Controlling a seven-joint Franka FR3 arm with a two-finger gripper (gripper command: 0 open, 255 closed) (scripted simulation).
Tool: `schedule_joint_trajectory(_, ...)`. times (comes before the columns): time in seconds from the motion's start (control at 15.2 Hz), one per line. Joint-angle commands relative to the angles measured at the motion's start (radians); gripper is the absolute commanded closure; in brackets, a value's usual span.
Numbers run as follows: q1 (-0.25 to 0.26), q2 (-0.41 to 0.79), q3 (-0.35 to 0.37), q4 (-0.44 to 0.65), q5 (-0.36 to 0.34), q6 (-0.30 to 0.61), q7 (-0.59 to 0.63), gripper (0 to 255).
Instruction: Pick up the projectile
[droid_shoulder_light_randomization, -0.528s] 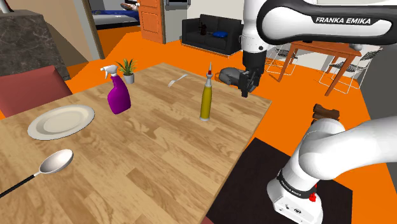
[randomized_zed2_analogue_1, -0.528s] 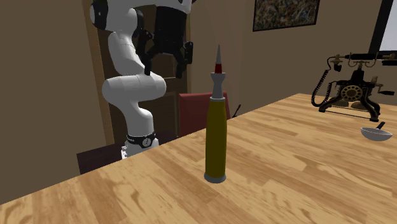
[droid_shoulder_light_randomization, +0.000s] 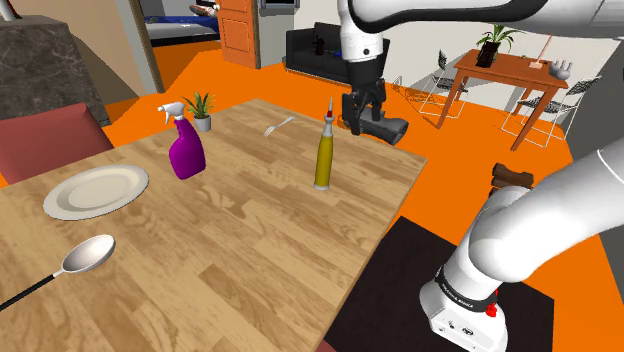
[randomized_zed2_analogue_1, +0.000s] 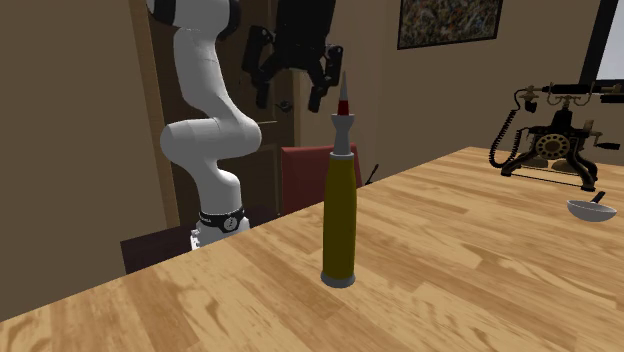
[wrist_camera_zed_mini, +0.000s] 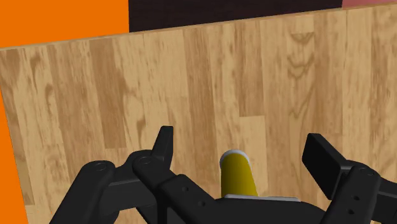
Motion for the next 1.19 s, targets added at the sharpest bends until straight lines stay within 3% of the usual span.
schedule_joint_trajectory(0.0,-0.005,0.120,-0.003,0.121,0.018,-0.045,0.009,0)
schedule_joint_trajectory(0.4,-0.013,0.485,-0.010,0.551,0.075,-0.235,0.044,0)
schedule_joint_trajectory(1.06,-0.013,0.477,-0.011,0.438,0.077,-0.134,0.042,0)
schedule_joint_trajectory(1.12,-0.013,0.478,-0.011,0.439,0.077,-0.134,0.041,255)
